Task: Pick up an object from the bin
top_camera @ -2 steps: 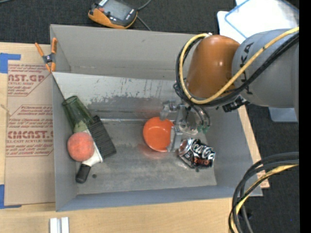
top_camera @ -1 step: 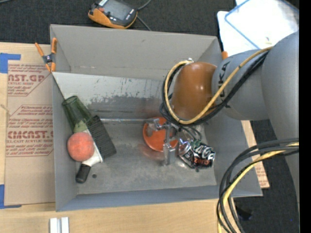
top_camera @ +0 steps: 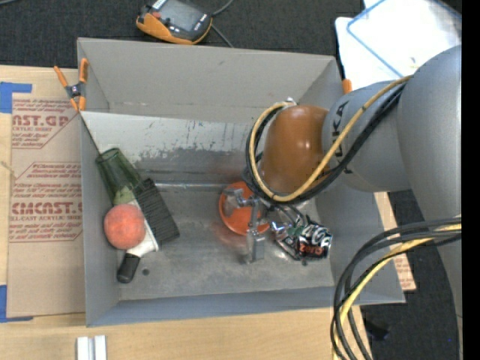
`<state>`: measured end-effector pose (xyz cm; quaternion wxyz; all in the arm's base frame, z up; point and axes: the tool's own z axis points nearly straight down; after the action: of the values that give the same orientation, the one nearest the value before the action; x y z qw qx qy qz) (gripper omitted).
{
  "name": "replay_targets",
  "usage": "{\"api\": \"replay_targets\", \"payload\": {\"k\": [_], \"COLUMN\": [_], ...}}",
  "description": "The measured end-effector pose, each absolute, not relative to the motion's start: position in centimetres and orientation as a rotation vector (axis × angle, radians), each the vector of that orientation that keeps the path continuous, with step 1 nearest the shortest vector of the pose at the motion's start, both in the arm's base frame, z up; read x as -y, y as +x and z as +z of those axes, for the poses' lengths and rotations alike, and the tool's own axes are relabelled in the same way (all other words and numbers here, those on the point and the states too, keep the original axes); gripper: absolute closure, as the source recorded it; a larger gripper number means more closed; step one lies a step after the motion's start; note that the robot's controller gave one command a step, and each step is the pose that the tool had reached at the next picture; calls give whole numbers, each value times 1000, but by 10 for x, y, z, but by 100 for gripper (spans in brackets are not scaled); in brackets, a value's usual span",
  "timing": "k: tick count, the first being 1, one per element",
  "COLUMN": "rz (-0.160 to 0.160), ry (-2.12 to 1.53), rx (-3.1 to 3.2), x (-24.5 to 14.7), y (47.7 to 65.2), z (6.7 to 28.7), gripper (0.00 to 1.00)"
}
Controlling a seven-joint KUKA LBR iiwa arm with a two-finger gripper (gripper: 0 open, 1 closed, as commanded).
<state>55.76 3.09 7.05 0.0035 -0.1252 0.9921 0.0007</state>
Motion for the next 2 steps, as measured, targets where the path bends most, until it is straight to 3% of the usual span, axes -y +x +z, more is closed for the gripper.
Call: {"api": "replay_targets", "payload": {"k": [1, 2], "rz": [3, 4], "ry": [-464, -402], "rx": [-3100, -3105], "x": [-25, -31], "y": [569, 560], "z": [69, 71], "gripper": [0, 0]}}
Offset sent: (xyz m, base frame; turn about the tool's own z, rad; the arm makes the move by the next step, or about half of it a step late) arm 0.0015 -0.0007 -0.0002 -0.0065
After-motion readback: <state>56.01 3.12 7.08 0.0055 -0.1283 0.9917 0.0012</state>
